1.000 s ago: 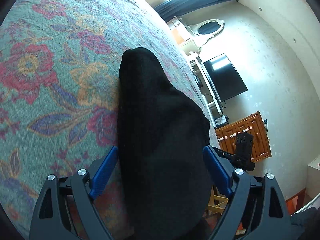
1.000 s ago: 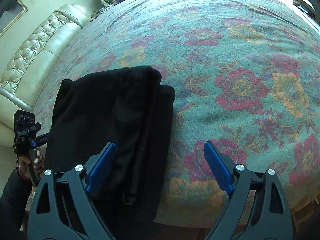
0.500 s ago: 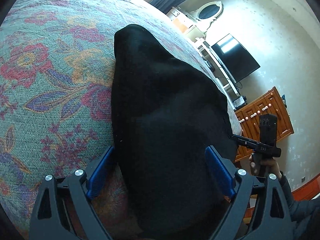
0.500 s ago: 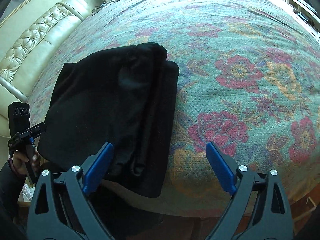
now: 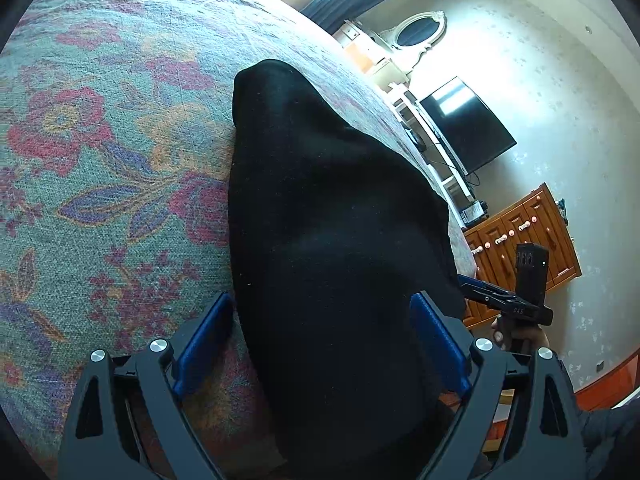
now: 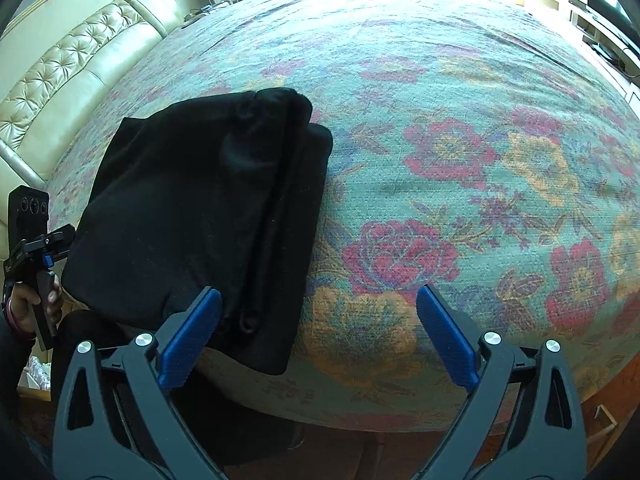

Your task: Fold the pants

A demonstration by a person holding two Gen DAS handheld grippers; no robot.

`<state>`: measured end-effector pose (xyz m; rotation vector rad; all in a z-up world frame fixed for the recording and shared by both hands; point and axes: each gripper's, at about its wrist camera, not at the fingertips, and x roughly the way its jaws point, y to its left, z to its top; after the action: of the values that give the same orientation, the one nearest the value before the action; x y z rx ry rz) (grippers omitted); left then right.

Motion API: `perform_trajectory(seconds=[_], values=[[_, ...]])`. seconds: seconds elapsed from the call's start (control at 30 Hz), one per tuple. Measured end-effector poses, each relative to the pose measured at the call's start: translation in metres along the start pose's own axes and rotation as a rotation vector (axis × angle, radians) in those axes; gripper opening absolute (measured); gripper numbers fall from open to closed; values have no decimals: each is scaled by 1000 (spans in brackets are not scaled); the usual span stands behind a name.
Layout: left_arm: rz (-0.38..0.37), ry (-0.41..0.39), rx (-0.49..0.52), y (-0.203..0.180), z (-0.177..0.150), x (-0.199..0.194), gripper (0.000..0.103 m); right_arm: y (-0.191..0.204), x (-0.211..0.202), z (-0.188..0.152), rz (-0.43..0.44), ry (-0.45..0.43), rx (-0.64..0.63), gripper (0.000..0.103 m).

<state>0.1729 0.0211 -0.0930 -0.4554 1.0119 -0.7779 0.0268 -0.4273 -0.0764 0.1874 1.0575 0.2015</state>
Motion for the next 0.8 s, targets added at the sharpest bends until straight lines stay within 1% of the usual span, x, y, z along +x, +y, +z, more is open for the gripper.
perform_trajectory(seconds=[0.07, 0.1, 0.17, 0.27, 0.3, 0.33, 0.37, 0.4, 0.5, 0.6, 0.8], values=[[2, -12, -7, -1, 2, -5, 89, -9, -9, 2, 8, -19, 31, 97], [-3, -17, -10, 0, 4, -7, 89, -17, -12, 4, 46, -31, 62, 97], [-17, -27, -25, 4, 9, -12, 89, -34, -15, 8, 171, -40, 160, 97], [-88, -37, -96, 17, 19, -15, 89, -50, -1, 16, 374, -16, 301, 97], [-114, -31, -123, 20, 21, -13, 89, -51, 6, 18, 422, -2, 328, 97], [-138, -25, -143, 23, 24, -11, 89, -52, 13, 21, 444, 11, 340, 97], [-153, -26, -158, 26, 26, -9, 89, -52, 21, 24, 441, 24, 344, 97], [-157, -30, -166, 28, 29, -8, 89, -52, 26, 26, 436, 36, 349, 97], [-193, -31, -189, 34, 35, -2, 89, -55, 45, 29, 469, 66, 386, 98], [-205, -16, -197, 36, 40, 4, 89, -56, 50, 34, 514, 67, 402, 99], [-217, -3, -188, 31, 43, 12, 89, -43, 58, 40, 592, 84, 368, 99]])
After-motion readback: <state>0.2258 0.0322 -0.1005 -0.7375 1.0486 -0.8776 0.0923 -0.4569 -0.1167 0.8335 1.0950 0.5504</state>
